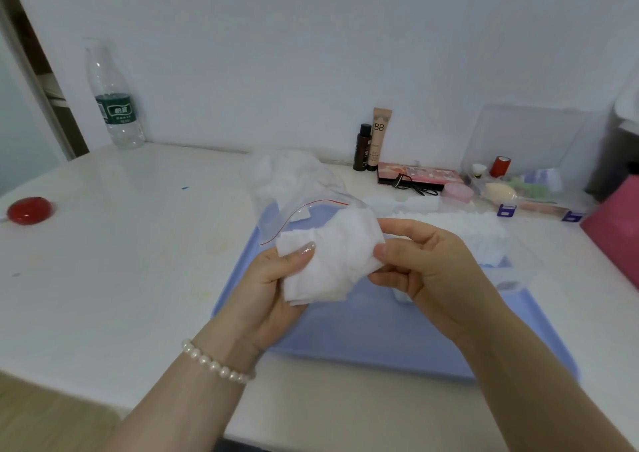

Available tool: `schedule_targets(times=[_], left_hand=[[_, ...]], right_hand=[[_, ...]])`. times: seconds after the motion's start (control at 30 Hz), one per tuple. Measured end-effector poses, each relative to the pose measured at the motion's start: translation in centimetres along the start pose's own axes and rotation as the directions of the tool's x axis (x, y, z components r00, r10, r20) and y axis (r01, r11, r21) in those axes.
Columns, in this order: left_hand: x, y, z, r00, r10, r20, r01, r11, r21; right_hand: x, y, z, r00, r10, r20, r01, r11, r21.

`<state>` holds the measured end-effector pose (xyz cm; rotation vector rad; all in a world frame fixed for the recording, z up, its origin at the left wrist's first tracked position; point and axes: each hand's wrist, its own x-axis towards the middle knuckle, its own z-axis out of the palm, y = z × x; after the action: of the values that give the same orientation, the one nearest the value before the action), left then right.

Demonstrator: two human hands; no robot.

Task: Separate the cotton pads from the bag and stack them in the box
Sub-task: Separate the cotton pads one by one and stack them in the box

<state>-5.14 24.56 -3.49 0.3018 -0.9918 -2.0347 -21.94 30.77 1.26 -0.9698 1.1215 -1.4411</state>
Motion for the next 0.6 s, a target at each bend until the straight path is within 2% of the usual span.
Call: schedule_targets(times=[0.13,0.27,0.33,0.53,0.6], left_hand=[[-0.05,-0.16,-0.11,1.0,-0.003,-0.006,0.003,0.999,0.045],[-0.07,-0.65,-0.27,0.999,-0.01,-0.042,0.016,0.989,0.149],[-0.17,-0.71,-0.12,0.999,-0.003,-0.038,0.01,0.983,0.184],[-0.19,-0.57,-0.16,0.987,0.016,-0.159,0.008,0.989,0.149],[-0.3,-0.33,-0.2,0.987,0.013,-0.16,0.004,0.995,0.104]], right_hand=[[-0.18,0.12,0.26,0.994,-0.089,-0.058,0.08,0.987,-0.14],[-0.38,0.46,0.74,0.989,-0.143,-0.035,0.128,0.95,-0.284],[-0.39,0.61,0.81,0.987,-0.155,-0.041,0.135,0.944,-0.301],[-0.07,0.31,0.34,0.971,-0.192,-0.142,0.151,0.954,-0.261],[0.06,0.54,0.24,0.965,-0.216,-0.15,0.152,0.923,-0.353]])
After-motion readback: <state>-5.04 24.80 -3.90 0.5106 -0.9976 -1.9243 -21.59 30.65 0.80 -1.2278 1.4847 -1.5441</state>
